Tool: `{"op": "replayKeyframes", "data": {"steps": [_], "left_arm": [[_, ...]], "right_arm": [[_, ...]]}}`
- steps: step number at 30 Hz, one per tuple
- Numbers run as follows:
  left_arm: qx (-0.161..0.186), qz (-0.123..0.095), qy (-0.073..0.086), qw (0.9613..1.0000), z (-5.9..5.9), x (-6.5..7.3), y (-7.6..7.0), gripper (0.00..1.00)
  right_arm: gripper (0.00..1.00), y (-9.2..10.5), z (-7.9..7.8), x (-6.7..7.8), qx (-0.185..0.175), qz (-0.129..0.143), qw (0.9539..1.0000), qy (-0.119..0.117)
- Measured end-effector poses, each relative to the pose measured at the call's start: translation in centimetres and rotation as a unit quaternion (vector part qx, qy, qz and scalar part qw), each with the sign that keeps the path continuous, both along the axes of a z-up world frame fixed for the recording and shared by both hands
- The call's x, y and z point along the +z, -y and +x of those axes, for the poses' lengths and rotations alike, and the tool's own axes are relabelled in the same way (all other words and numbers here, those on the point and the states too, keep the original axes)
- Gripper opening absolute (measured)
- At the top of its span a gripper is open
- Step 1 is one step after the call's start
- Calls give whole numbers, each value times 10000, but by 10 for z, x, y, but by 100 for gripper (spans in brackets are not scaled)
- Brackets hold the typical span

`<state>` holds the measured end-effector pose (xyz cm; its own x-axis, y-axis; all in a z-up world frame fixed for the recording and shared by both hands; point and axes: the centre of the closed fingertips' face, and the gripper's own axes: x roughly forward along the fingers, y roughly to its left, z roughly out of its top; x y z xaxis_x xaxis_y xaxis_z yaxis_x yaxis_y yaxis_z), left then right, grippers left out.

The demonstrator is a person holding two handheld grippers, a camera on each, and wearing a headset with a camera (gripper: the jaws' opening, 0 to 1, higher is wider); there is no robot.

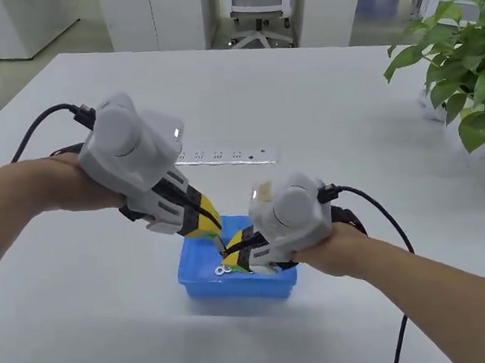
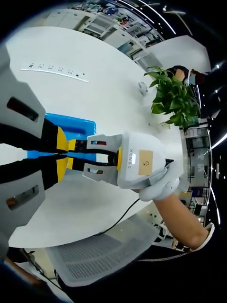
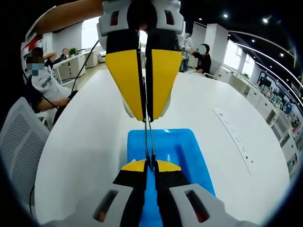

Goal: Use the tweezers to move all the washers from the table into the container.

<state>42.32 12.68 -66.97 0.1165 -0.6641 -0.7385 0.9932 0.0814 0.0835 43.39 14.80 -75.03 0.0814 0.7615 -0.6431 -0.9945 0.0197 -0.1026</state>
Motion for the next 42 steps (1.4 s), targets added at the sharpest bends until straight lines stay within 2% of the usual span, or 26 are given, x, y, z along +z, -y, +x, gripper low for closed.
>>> {"op": "replayKeyframes", "data": {"steps": [3, 12, 21, 31, 33, 42], "left_arm": [[25, -60, 21, 10000, -2, 6, 1, 5], [50, -153, 81, 9998, -9, 18, 1, 6], [2, -152, 145, 9998, -22, 24, 3, 6], [-143, 36, 165, 9998, -45, 12, 6, 9], [-165, 56, 87, 9998, -49, 9, 7, 10], [-396, 277, 178, 9987, -66, -7, 13, 12]], "right_arm": [[7, 2, -2, 6, -19, 100, 9999, 5], [4, 9, -10, 20, -39, 162, 9998, 76], [4, 21, -26, 31, 31, -16, 9996, 270], [3, 31, -45, 26, 204, -374, 9978, 516], [3, 34, -49, 24, 255, -454, 9971, 562], [3, 45, -62, 12, 301, -763, 9950, 577]]}}
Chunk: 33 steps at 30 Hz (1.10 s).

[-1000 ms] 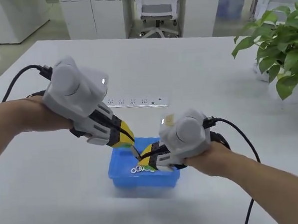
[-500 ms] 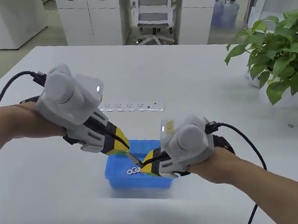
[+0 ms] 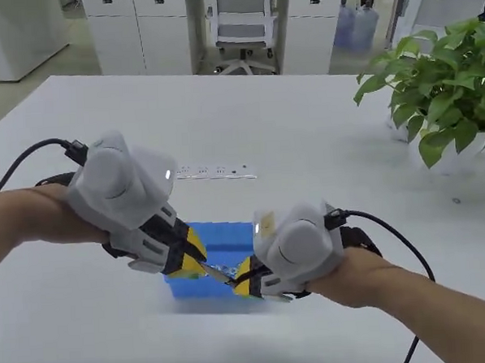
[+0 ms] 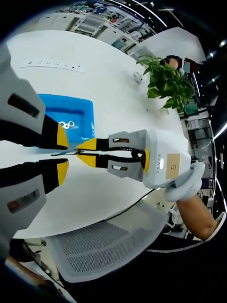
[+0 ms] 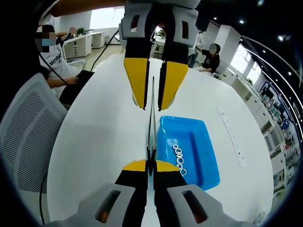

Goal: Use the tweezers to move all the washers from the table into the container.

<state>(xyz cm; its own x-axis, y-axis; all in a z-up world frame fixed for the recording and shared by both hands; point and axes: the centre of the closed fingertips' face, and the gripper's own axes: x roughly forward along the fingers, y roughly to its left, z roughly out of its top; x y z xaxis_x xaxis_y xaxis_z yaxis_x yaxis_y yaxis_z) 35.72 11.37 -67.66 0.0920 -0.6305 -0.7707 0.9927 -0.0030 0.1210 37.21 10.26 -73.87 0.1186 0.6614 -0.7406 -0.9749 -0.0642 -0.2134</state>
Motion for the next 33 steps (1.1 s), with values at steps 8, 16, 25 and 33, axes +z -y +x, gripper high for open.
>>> {"op": "replayKeyframes", "data": {"steps": [8, 16, 25, 33], "left_arm": [[-85, 167, 0, 9998, -13, -19, 1, 7], [-109, 595, 5, 9982, -22, -47, -12, 5], [-79, 658, -115, 9977, -30, -59, -16, 5], [89, 282, -257, 9992, -33, -49, -12, 9]], "right_arm": [[3, 8, -16, -13, 9, -185, 9998, -77], [3, 10, -27, -24, 40, -314, 9994, -128], [3, 9, -38, -35, 177, -545, 9981, -217], [3, 15, -40, -44, 123, -681, 9972, -299]]}}
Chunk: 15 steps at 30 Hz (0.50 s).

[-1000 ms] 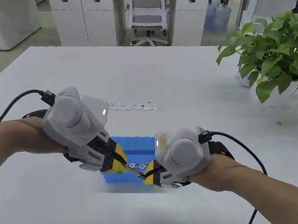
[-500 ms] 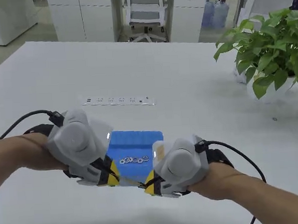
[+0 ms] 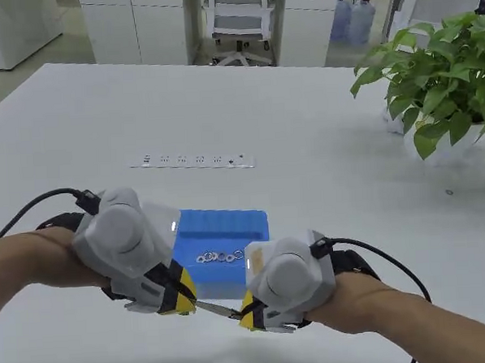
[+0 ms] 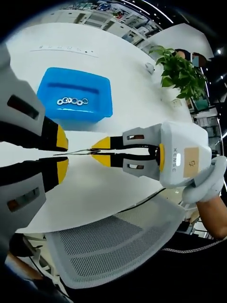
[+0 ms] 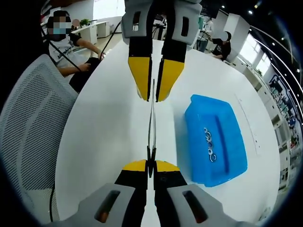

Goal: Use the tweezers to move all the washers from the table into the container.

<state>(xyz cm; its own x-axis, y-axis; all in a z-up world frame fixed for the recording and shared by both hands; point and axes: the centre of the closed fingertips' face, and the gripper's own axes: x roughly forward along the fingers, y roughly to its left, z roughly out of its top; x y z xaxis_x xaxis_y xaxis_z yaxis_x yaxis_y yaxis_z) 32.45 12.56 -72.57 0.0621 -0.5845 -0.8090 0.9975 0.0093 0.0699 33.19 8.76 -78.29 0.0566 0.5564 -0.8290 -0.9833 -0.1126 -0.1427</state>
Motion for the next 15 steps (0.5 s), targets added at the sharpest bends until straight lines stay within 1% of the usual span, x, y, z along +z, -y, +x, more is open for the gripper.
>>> {"op": "replayKeyframes", "data": {"steps": [1, 3, 7, 11, 12, 13, 15], "left_arm": [[-1, 1, -3, 10000, 0, -1, 0, 9], [-51, 70, 16, 10000, -1, -3, 0, 9], [-140, 268, 61, 9995, -4, -11, -2, 7], [-98, 333, 59, 9994, -3, -14, -5, 6], [-89, 394, 60, 9992, -2, -18, -6, 6], [-77, 449, 97, 9989, -1, -20, -8, 6], [-89, 520, 80, 9986, -3, -25, -10, 6]], "right_arm": [[3, 0, 0, 0, 2, -7, 10000, -3], [4, -2, -1, 0, 20, -6, 10000, 14], [4, -3, -2, 1, 4, -6, 10000, -3], [4, -3, -4, 0, 16, -16, 10000, 0], [4, -3, -4, 1, -7, 4, 10000, -7], [4, -3, -4, 1, -14, 17, 10000, -5], [4, -3, -4, 2, -38, 39, 10000, -13]]}}
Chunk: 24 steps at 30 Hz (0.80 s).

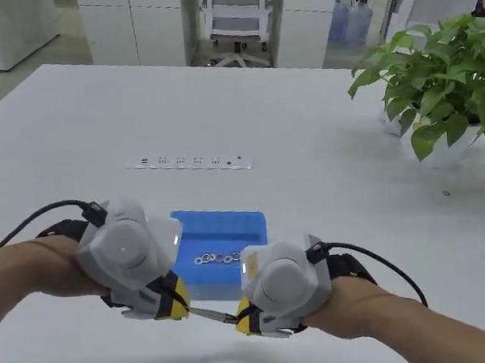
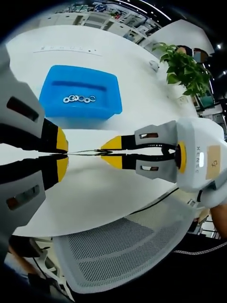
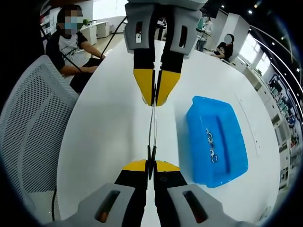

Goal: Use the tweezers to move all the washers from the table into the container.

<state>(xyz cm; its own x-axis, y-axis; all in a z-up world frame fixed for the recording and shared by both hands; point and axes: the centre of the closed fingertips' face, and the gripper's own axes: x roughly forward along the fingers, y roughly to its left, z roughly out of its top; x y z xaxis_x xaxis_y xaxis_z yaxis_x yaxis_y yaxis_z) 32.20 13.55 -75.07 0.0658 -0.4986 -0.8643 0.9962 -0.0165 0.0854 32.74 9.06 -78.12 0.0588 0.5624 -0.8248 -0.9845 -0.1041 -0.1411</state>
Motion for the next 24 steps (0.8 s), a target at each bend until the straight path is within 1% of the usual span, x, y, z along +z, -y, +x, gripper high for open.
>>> {"op": "replayKeyframes", "data": {"steps": [2, 4, 7, 11, 13, 14, 16, 18, 24], "left_arm": [[2, 17, 6, 10000, 0, -4, -1, 5], [28, -3, -33, 10000, -1, -8, -1, 5], [-5, 67, -53, 10000, -3, -17, -2, 5], [5, 154, -83, 9998, -4, -30, -3, 5], [32, 158, -92, 9998, -5, -34, -4, 5], [71, 141, -126, 9998, -5, -37, -4, 5], [79, 157, -125, 9998, -6, -42, -5, 5], [76, 173, -138, 9997, -6, -46, -5, 5], [97, 211, -197, 9995, -6, -54, -9, 5]], "right_arm": [[4, 0, -1, -1, -10, 5, 10000, -13], [4, 2, -2, -3, -32, 5, 10000, -25], [4, 2, -5, -6, -52, 17, 10000, -41], [4, 1, -7, -12, -68, 29, 10000, -38], [5, 1, -8, -16, -67, 21, 10000, -22], [5, 1, -8, -19, -68, 13, 10000, -27], [5, 0, -9, -22, -76, 6, 10000, -43], [5, 0, -9, -24, -134, 24, 9999, -101], [6, -3, -10, -27, -169, 74, 9997, -149]]}}
